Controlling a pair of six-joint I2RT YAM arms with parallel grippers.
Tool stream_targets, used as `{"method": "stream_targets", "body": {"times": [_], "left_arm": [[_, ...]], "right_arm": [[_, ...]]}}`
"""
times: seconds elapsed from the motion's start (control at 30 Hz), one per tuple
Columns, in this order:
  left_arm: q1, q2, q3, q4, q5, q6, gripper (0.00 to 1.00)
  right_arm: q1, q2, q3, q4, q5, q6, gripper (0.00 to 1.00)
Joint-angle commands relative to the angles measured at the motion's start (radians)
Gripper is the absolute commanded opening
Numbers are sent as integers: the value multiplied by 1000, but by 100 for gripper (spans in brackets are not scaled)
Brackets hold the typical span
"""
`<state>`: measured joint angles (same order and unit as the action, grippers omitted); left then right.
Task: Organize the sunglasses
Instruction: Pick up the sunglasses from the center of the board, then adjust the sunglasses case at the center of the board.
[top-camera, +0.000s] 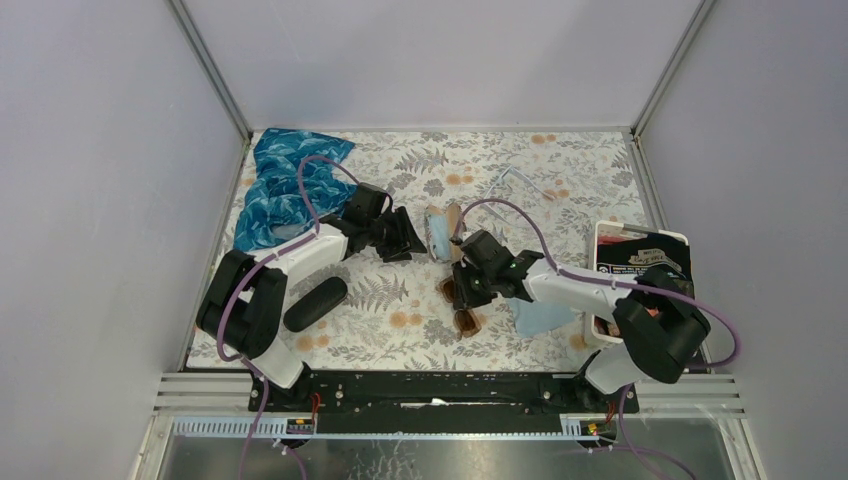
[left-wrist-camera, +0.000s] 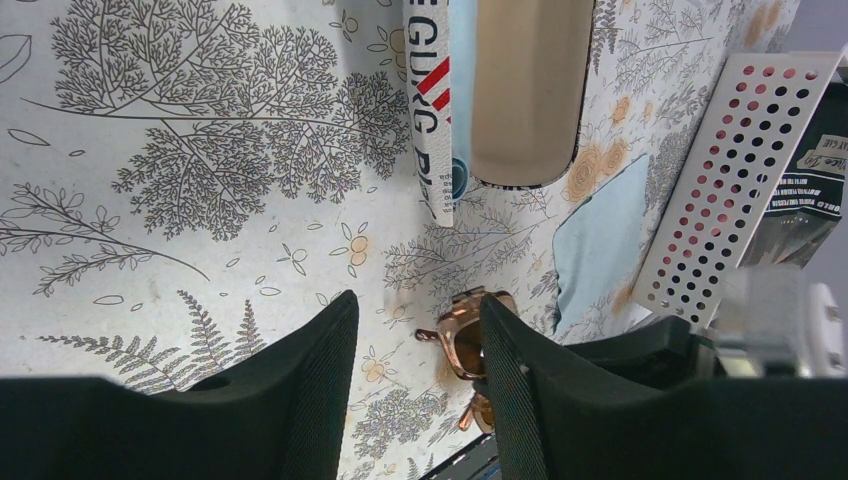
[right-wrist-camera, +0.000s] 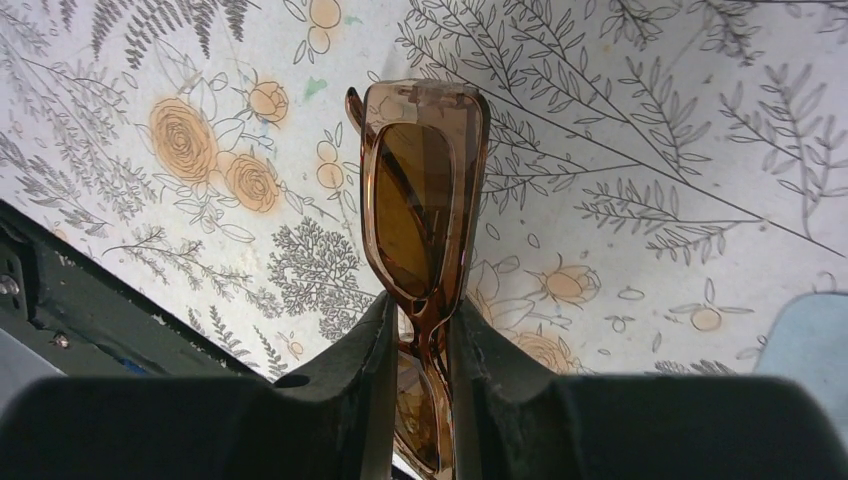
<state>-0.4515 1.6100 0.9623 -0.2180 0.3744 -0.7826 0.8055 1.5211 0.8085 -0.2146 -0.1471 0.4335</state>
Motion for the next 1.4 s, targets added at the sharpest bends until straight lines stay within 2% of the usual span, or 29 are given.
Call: {"method": "stream_targets", "body": {"times": [0.0,0.13,0.33,0.7,0.9,1.1,1.37], "left_arm": [[4,-12,0,-2,-6,26,53],[19,-14,15,-20,-9,43,53],[42,-12,33,-32,-2,55,54],[42,71,141,-28,1,44,53],[19,161,247,-86,-96,59,51],[-16,234,326,-117,-202,67,44],[-31,303,349,-101,-203,60,31]], "right_arm": [[-2,-92,19,-86,59,-16,20],[-11,-127,77,-152,117,-48,20],[-89,-130,197,-209,137,-106,21],[-240,32,391,-173,69,-104,21],[-280,84,450,-160,39,-89,21],[-305,96,474,-163,34,-90,21],[-320,124,494,-160,12,-88,21]]}}
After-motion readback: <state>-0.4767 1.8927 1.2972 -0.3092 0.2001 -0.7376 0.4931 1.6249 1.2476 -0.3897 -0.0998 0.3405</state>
